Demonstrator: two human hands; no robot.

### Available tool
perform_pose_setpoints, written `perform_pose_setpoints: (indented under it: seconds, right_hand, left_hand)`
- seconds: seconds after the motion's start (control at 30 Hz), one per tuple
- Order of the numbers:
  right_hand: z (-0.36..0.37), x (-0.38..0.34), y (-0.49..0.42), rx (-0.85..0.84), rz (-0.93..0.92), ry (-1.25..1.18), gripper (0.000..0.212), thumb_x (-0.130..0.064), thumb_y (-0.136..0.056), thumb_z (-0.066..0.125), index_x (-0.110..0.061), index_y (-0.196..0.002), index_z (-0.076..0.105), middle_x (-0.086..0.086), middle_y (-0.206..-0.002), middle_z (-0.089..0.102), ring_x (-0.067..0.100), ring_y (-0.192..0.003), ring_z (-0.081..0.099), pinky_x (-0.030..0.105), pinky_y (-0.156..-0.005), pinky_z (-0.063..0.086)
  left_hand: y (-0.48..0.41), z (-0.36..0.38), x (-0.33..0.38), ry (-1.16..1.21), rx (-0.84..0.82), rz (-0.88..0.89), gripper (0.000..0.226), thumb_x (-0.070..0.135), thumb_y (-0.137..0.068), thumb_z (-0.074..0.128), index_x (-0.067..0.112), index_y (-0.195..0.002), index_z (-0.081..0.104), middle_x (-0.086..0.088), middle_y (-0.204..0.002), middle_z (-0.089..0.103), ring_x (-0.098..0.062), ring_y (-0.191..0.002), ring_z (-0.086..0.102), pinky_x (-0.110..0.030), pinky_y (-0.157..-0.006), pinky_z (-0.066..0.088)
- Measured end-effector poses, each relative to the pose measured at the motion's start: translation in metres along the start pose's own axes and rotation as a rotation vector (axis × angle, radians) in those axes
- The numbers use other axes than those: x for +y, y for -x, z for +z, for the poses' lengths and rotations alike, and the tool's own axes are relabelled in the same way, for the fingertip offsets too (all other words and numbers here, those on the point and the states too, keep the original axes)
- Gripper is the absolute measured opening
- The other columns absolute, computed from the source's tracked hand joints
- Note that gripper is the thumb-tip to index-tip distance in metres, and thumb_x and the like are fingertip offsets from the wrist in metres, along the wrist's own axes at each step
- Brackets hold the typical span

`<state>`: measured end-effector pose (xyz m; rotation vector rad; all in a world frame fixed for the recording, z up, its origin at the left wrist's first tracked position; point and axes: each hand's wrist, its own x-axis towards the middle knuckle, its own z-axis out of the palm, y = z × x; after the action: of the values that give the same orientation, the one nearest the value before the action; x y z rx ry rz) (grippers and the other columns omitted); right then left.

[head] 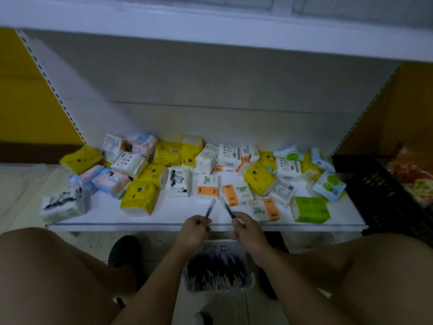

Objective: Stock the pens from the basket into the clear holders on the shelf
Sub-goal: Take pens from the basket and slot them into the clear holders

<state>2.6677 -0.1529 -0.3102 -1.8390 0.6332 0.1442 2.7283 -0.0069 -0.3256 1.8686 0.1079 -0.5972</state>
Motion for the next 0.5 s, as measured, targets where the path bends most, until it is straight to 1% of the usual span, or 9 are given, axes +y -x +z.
perform_pose_setpoints:
  seconds: [0.03, 0.1, 0.13, 0.17, 0.23, 0.3, 0.37, 0.43, 0.5]
  right_hand:
    - [0.000, -0.007, 0.003, 0.015, -0.004, -0.082, 0.018, -0.017, -0.102, 0.045, -0.019, -0.113, 0.059, 0.003, -0.074, 0.061, 0.018, -0.073, 0.060, 0.034, -0.077, 0.052]
    - [-0.001, -0.026, 0.007, 0.066, -0.040, -0.158, 0.020, -0.006, -0.100, 0.042, -0.018, -0.102, 0.058, 0.003, -0.074, 0.063, 0.015, -0.072, 0.061, 0.020, -0.066, 0.049]
    - [-0.001, -0.035, 0.008, 0.076, -0.051, -0.182, 0.021, -0.002, -0.098, 0.041, -0.015, -0.097, 0.058, 0.003, -0.077, 0.064, 0.016, -0.074, 0.061, 0.019, -0.066, 0.048]
    - [-0.001, -0.044, 0.009, 0.074, -0.053, -0.203, 0.021, 0.001, -0.096, 0.041, -0.011, -0.096, 0.058, 0.004, -0.079, 0.065, 0.018, -0.074, 0.061, 0.021, -0.066, 0.048]
    - [-0.004, -0.064, 0.012, 0.053, -0.080, -0.229, 0.017, 0.004, -0.092, 0.044, -0.008, -0.094, 0.057, 0.005, -0.082, 0.063, 0.017, -0.066, 0.056, 0.024, -0.060, 0.044]
    - [-0.009, -0.082, 0.015, 0.052, -0.131, -0.258, 0.016, 0.000, -0.093, 0.047, -0.011, -0.089, 0.058, 0.006, -0.078, 0.059, 0.015, -0.059, 0.048, 0.026, -0.054, 0.037]
    - [-0.016, -0.098, 0.020, 0.063, -0.227, -0.268, 0.015, -0.012, -0.097, 0.049, -0.015, -0.088, 0.061, 0.004, -0.072, 0.054, 0.014, -0.054, 0.042, 0.027, -0.050, 0.034]
    - [-0.023, -0.113, 0.026, 0.072, -0.347, -0.245, 0.022, -0.022, -0.100, 0.047, -0.018, -0.089, 0.065, -0.003, -0.065, 0.051, 0.010, -0.049, 0.041, 0.025, -0.046, 0.033]
    - [-0.030, -0.129, 0.034, 0.098, -0.446, -0.195, 0.024, -0.024, -0.101, 0.046, -0.024, -0.089, 0.066, -0.011, -0.059, 0.053, 0.004, -0.049, 0.042, 0.022, -0.048, 0.034]
  left_hand:
    - [0.002, -0.001, 0.007, 0.017, 0.019, 0.044, 0.025, 0.016, -0.100, 0.041, 0.009, -0.102, 0.065, -0.003, -0.079, 0.062, -0.014, -0.058, 0.050, -0.025, -0.054, 0.039]
    - [0.008, -0.003, 0.022, 0.049, 0.062, 0.161, 0.022, 0.028, -0.100, 0.045, 0.016, -0.106, 0.063, -0.002, -0.075, 0.064, -0.012, -0.055, 0.048, -0.027, -0.056, 0.037]
    - [0.010, -0.003, 0.029, 0.052, 0.070, 0.230, 0.021, 0.032, -0.099, 0.046, 0.019, -0.108, 0.061, -0.002, -0.073, 0.064, -0.010, -0.053, 0.048, -0.027, -0.057, 0.037]
    - [0.013, -0.005, 0.036, 0.056, 0.074, 0.292, 0.021, 0.034, -0.099, 0.048, 0.022, -0.111, 0.059, -0.001, -0.071, 0.064, -0.008, -0.051, 0.047, -0.027, -0.056, 0.037]
    - [0.020, -0.010, 0.052, 0.077, 0.074, 0.392, 0.019, 0.033, -0.098, 0.049, 0.026, -0.115, 0.057, 0.000, -0.070, 0.064, -0.002, -0.047, 0.047, -0.026, -0.054, 0.037]
    - [0.027, -0.016, 0.071, 0.108, 0.071, 0.459, 0.017, 0.026, -0.099, 0.049, 0.027, -0.115, 0.055, -0.001, -0.074, 0.064, -0.003, -0.046, 0.048, -0.022, -0.050, 0.040]
    - [0.032, -0.022, 0.091, 0.131, 0.096, 0.489, 0.017, 0.020, -0.100, 0.047, 0.023, -0.113, 0.056, -0.004, -0.083, 0.066, -0.006, -0.056, 0.055, -0.020, -0.052, 0.044]
    - [0.038, -0.027, 0.110, 0.162, 0.138, 0.507, 0.016, 0.016, -0.098, 0.046, 0.020, -0.108, 0.059, -0.005, -0.090, 0.066, -0.009, -0.064, 0.056, -0.023, -0.058, 0.045]
    - [0.046, -0.033, 0.130, 0.205, 0.162, 0.555, 0.013, 0.018, -0.098, 0.048, 0.020, -0.099, 0.061, -0.003, -0.084, 0.066, -0.007, -0.060, 0.052, -0.027, -0.061, 0.043]
